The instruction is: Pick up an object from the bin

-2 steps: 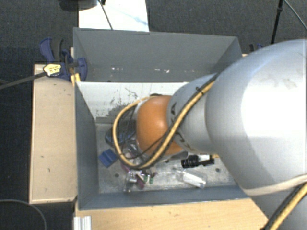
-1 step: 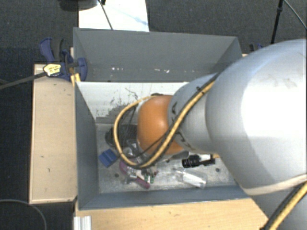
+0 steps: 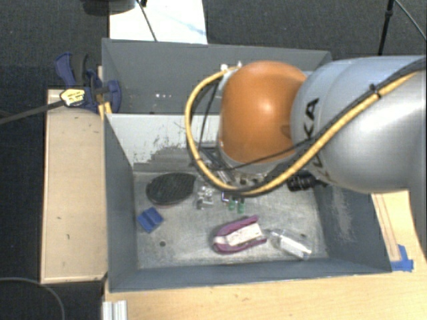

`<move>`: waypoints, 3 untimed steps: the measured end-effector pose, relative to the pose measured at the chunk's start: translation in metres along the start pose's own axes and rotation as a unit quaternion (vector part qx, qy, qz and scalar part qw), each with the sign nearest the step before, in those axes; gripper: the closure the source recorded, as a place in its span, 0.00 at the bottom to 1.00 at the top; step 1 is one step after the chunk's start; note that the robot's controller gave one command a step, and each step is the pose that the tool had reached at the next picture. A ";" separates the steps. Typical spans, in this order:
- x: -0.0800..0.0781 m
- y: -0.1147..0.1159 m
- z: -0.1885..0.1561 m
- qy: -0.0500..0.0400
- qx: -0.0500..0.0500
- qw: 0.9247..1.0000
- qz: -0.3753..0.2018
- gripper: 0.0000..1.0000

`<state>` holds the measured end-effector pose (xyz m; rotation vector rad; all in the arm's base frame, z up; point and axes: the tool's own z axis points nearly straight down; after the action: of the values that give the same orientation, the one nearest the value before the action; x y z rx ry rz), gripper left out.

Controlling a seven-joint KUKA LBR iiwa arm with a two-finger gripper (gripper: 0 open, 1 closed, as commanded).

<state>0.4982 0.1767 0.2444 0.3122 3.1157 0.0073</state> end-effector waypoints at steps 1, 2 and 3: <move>0.011 -0.013 0.111 0.008 0.005 1.000 0.014 1.00; 0.009 -0.012 0.106 0.004 0.003 1.000 0.014 0.00; -0.036 0.004 0.107 0.003 0.002 1.000 0.019 0.00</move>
Offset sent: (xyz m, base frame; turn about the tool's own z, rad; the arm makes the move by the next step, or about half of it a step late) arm -0.0110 -0.0093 -0.1067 0.0254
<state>0.5357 0.1740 0.1378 0.3718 3.1148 0.0030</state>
